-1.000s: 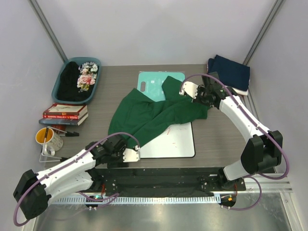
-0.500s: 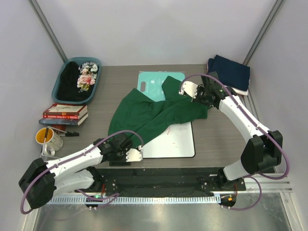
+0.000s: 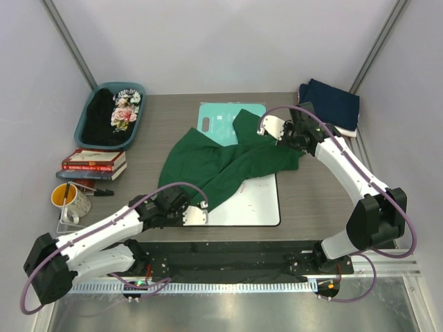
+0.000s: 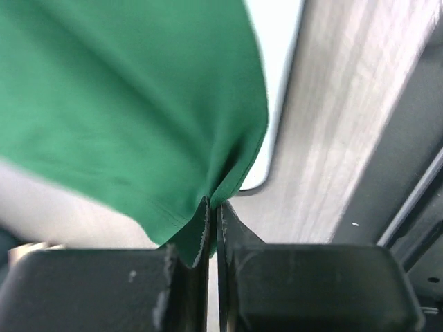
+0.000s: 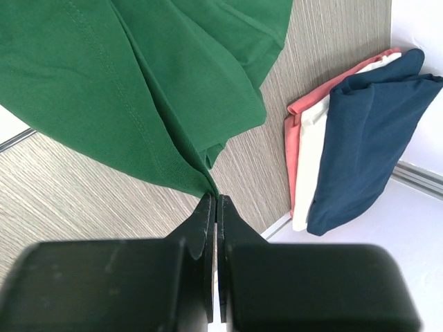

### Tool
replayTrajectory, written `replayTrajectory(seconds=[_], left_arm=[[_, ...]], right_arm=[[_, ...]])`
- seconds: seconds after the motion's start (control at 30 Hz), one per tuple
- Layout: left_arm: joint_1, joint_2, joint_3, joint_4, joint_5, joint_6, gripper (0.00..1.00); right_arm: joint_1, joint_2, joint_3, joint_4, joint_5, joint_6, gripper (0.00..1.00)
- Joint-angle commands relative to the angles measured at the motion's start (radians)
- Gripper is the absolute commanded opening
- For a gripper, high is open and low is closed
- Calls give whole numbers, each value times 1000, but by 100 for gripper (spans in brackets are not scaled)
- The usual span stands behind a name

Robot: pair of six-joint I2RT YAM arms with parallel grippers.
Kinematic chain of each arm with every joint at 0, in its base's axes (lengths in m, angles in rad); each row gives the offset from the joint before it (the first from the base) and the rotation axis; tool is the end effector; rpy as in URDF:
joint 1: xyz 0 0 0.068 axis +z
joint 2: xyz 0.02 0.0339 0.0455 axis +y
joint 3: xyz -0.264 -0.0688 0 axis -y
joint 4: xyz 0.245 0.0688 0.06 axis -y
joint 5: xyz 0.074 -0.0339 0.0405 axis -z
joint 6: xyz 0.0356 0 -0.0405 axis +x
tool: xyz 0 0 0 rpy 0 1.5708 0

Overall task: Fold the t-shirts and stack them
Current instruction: Flatten out the tshirt

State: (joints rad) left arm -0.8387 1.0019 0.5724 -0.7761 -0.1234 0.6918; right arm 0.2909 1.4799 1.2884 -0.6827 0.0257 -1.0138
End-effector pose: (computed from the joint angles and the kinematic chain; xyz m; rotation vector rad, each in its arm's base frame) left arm 0.1133 -0.1195 0.1863 1.8931 2.0165 0.1329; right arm 0.3052 0.0904 0.3046 -1.4942 1.9750 -0.3478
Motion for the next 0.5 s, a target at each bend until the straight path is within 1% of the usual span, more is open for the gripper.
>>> replayTrajectory(seconds=[0.0,0.03,0.07,0.13,0.17,0.2,0.23,0.27,0.3,0.33,0.37,0.4,0.43,0.47], left_arm=[[-3,-80,173,-58,-27,46,0],[-3,-86,191,-51,-92,66,0],[0,-92,208,-31,-126,81,0],[16,-97,256,32,-192,171,0],[33,-95,274,81,-214,246,0],[53,-83,282,206,-235,291,0],[111,-44,297,269,-246,316,0],[145,-7,361,350,-246,333,0],[177,30,406,385,-248,351,0],[237,115,455,412,-252,353,0],[265,154,560,432,-266,363,0],[289,190,611,492,-275,388,0],[331,228,665,515,-280,412,0],[348,284,767,570,-282,435,0]], right_arm=[[5,-29,58,11,28,-6,1],[5,-30,61,17,48,-12,1],[5,-35,63,29,69,-15,1],[5,-39,63,109,147,-29,1],[2,-38,68,133,166,-37,1],[-7,-38,77,202,186,-39,1],[-7,-36,84,240,233,-45,1],[-10,-36,94,280,250,-45,1],[-15,-38,118,357,272,-46,1],[-18,-41,132,395,290,-48,1],[-19,-47,146,431,312,-51,1],[-21,-64,178,487,318,-55,1],[-22,-73,192,512,324,-63,1],[-22,-84,206,532,335,-87,1]])
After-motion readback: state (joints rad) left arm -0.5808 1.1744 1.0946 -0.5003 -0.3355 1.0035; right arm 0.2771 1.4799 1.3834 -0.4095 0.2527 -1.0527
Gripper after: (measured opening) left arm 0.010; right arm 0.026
